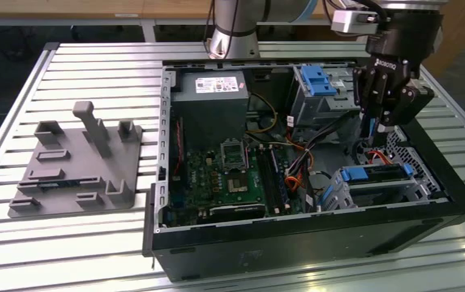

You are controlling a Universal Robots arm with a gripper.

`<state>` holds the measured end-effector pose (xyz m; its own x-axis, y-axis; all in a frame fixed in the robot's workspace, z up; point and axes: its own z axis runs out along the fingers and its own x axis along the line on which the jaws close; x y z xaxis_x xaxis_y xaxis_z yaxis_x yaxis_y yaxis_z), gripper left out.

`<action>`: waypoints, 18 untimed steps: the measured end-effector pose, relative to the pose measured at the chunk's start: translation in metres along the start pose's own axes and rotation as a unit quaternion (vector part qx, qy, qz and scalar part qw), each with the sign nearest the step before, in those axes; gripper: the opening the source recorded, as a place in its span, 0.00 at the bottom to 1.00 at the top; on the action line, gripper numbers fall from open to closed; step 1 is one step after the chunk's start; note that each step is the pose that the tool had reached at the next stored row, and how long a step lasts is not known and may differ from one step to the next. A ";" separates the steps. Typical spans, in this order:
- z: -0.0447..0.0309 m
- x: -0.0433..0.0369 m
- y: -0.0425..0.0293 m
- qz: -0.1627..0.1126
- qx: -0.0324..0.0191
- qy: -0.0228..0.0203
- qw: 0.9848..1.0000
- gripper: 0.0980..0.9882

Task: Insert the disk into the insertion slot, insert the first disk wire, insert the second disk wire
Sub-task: 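Insert the second disk wire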

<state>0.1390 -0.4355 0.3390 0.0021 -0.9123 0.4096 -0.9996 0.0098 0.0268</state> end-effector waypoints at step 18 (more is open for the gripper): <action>0.0026 -0.0073 -0.0001 -0.006 0.005 0.007 1.000 0.29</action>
<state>0.1390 -0.4299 0.3336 0.0142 -0.9062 0.4225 -0.9997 -0.0049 0.0232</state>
